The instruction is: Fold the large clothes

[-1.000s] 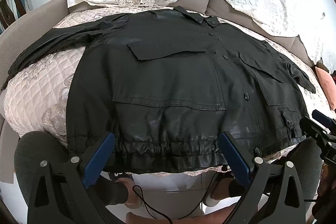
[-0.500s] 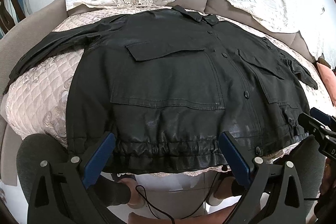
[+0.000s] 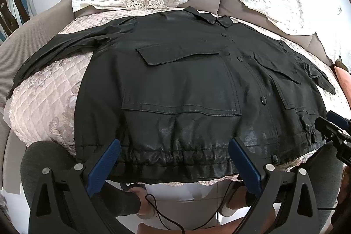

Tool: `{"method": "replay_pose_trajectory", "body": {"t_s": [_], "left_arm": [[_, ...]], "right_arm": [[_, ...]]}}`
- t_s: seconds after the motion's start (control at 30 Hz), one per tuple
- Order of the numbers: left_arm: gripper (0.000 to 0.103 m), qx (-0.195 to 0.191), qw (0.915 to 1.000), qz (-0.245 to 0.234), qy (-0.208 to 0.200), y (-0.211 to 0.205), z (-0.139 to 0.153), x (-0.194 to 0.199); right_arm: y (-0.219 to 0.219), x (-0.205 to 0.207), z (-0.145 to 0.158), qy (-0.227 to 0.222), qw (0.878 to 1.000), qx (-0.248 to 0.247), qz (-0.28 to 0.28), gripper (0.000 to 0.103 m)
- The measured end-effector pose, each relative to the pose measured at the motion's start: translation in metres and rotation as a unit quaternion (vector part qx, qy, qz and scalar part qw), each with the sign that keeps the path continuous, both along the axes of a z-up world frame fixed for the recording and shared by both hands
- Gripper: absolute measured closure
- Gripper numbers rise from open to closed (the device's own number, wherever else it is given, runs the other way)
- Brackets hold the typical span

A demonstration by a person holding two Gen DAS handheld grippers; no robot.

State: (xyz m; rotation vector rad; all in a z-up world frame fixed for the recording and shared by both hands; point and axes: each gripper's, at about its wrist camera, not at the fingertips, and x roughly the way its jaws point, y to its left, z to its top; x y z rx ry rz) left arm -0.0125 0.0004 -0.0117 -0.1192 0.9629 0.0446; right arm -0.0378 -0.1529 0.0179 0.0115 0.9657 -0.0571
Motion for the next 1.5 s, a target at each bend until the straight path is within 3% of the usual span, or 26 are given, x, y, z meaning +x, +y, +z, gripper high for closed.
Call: {"method": "replay_pose_trajectory", "body": {"t_s": [0.7, 1.03, 1.17, 1.33, 1.5], "left_arm": [[0.004, 0.014, 0.9988, 0.04, -0.023, 0.041, 0.01, 0.021], [0.004, 0.017, 0.994, 0.1, -0.041, 0.107, 0.021, 0.046], [0.004, 0.03, 0.9871, 0.146, -0.058, 0.157, 0.032, 0.06], [0.004, 0.034, 0.9725, 0.221, -0.066, 0.233, 0.032, 0.072], [0.004, -0.007, 0.9539, 0.295, -0.056, 0.302, 0.011, 0.07]], "right_arm": [[0.023, 0.033, -0.007, 0.019, 0.999, 0.017, 0.038, 0.028], [0.044, 0.068, -0.01, 0.022, 0.998, 0.012, 0.062, 0.028], [0.053, 0.082, -0.012, 0.022, 0.997, 0.012, 0.071, 0.028], [0.062, 0.094, -0.018, 0.029, 0.996, 0.012, 0.078, 0.028], [0.067, 0.105, -0.027, 0.042, 0.996, 0.01, 0.08, 0.028]]}}
